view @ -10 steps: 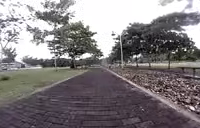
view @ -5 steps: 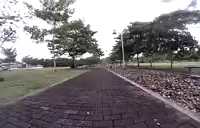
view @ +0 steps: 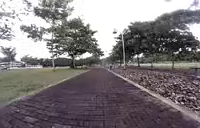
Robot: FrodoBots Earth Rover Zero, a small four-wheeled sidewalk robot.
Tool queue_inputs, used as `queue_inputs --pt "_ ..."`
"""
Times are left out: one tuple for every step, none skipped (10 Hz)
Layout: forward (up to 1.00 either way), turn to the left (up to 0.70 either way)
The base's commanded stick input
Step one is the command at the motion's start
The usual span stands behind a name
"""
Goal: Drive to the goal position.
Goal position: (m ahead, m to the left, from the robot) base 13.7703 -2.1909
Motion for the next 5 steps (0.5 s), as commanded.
queue_inputs --pt "0.7 0.0" --pt "0.7 0.0" --pt "0.7 0.0" --pt "0.7 0.0" --pt "0.7 0.0"
